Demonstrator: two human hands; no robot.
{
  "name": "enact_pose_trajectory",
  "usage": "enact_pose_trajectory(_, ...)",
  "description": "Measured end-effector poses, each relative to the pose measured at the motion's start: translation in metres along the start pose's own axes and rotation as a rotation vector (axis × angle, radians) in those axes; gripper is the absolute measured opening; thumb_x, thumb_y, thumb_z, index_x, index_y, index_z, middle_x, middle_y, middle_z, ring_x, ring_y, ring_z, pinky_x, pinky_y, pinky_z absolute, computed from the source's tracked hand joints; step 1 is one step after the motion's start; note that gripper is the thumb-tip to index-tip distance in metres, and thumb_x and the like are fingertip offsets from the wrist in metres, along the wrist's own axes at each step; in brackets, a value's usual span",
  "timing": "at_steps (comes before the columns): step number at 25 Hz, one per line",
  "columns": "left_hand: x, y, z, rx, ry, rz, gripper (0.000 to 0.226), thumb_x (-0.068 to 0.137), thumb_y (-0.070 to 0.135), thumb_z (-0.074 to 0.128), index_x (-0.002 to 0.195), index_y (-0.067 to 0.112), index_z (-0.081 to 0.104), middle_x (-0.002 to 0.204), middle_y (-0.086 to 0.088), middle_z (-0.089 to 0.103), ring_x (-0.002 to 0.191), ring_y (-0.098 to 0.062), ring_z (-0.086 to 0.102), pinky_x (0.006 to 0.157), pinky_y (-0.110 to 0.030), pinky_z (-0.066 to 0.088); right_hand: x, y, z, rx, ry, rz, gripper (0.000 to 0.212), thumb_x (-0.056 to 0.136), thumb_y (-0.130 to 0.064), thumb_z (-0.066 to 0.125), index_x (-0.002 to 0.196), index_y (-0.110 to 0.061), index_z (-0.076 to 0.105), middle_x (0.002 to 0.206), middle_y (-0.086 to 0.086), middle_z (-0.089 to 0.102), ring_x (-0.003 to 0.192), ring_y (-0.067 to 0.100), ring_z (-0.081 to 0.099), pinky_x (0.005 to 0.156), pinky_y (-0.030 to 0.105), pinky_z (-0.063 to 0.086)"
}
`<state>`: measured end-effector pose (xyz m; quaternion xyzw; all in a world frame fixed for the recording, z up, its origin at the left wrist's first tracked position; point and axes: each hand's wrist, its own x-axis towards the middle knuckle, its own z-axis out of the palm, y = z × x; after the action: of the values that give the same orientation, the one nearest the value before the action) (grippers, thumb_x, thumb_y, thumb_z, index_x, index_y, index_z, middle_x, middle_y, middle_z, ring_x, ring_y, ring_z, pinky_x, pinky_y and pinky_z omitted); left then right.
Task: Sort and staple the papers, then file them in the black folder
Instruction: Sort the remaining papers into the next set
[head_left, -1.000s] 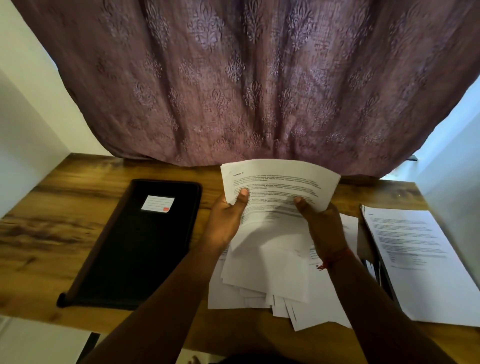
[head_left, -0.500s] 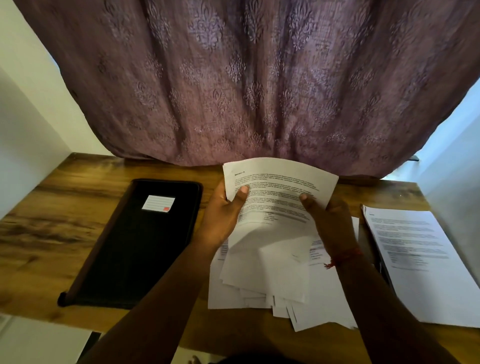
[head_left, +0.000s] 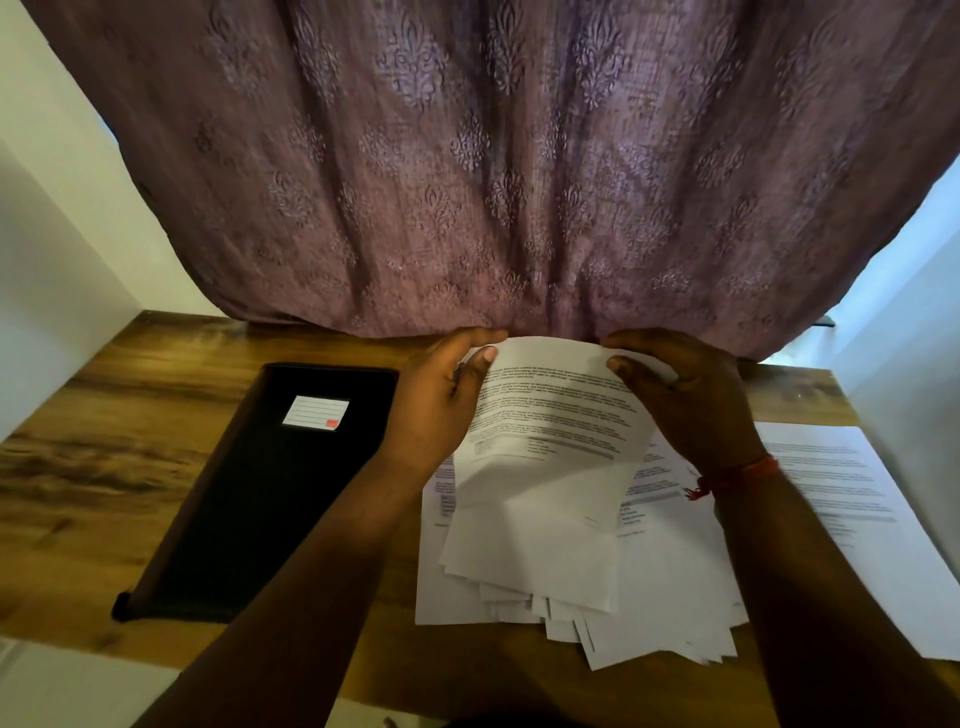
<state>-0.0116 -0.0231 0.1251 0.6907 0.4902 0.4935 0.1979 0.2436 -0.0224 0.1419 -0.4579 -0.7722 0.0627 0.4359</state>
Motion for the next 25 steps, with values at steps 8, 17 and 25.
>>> enact_pose_trajectory(8, -0.002, 0.006, -0.002, -0.124, -0.028, -0.071, 0.015, 0.098, 0.029, 0.058, 0.111, 0.036, 0.061, 0.104, 0.02, 0.068, 0.1, 0.0, 0.064, 0.08, -0.02, 0.054, -0.005, -0.001, 0.001, 0.141, 0.056, 0.136, 0.019, 0.09, -0.023, 0.067, 0.109, -0.027, 0.068, 0.099, -0.014, 0.068, 0.088, -0.003, 0.064, 0.075, 0.018, 0.053)
enact_pose_trajectory(17, -0.03, 0.007, 0.026, -0.497, -0.019, -0.515, 0.032, 0.094, 0.025, 0.065, 0.094, 0.056, 0.069, 0.102, 0.023, 0.072, 0.103, -0.005, 0.068, 0.096, -0.037, 0.054, -0.046, -0.001, 0.061, 0.671, 0.132, 0.798, 0.018, 0.078, -0.022, 0.078, 0.092, -0.03, 0.069, 0.093, -0.008, 0.075, 0.09, 0.015, 0.071, 0.082, 0.038, 0.059)
enact_pose_trajectory(25, -0.034, -0.003, 0.03, -0.473, 0.018, -0.567, 0.019, 0.092, 0.032, 0.067, 0.089, 0.051, 0.068, 0.093, 0.029, 0.071, 0.097, -0.003, 0.068, 0.086, -0.027, 0.056, -0.059, -0.006, 0.074, 0.664, 0.204, 0.813, 0.017, 0.083, -0.02, 0.074, 0.087, -0.033, 0.064, 0.09, -0.016, 0.069, 0.089, 0.009, 0.068, 0.072, 0.023, 0.056)
